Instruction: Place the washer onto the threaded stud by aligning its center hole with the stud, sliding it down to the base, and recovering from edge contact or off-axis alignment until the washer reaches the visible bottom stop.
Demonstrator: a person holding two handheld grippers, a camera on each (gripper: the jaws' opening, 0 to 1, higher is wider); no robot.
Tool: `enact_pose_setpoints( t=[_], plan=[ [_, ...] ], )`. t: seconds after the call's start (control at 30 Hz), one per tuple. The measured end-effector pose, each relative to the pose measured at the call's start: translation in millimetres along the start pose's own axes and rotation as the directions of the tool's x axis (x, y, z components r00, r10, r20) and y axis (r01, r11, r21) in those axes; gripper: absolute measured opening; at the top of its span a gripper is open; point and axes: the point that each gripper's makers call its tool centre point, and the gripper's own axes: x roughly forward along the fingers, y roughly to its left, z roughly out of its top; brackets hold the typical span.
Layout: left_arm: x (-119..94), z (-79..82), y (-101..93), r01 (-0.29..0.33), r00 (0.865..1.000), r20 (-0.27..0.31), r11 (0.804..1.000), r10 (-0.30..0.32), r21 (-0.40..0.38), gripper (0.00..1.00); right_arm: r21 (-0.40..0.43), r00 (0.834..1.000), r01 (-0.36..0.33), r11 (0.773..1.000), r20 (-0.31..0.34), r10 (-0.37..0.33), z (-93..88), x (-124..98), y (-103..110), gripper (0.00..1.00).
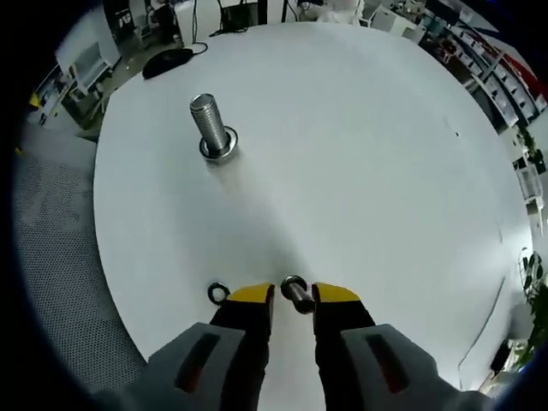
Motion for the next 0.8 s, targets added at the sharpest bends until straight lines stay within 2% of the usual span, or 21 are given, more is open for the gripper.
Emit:
enact_pose_setpoints(
  t=[0.33,0.43,0.5,0.53,0.8],
  plan=[
    [0.1,-0.3,0.6,-0.002,1.000,-0.005,1.000,0.002,-0.001,0.23,0.038,1.000,0.003,0.999,-0.008,-0.002,-28.6,-8.9,1.9,0.24],
    [-0.3,0.2,1.2,-0.005,1.000,-0.001,1.000,0.005,-0.006,0.23,0.052,1.000,-0.018,0.998,0.024,0.017,-29.8,-15.5,12.5,0.26],
    [1.2,-4.0,0.4,-0.001,1.000,-0.021,1.000,0.001,-0.006,0.23,0.049,0.998,-0.039,0.998,0.052,0.036,-26.5,-14.7,15.2,0.27],
    [1.7,-4.9,0.1,-0.002,1.000,-0.027,1.000,0.002,0.000,0.23,0.045,0.997,-0.048,0.998,0.062,0.046,-27.9,-16.6,25.4,0.28],
    [-1.6,-1.6,2.6,-0.019,1.000,-0.013,1.000,0.019,-0.010,0.23,-0.001,0.996,-0.067,0.998,0.057,0.067,-29.7,-7.1,42.0,0.28]
  ],
)
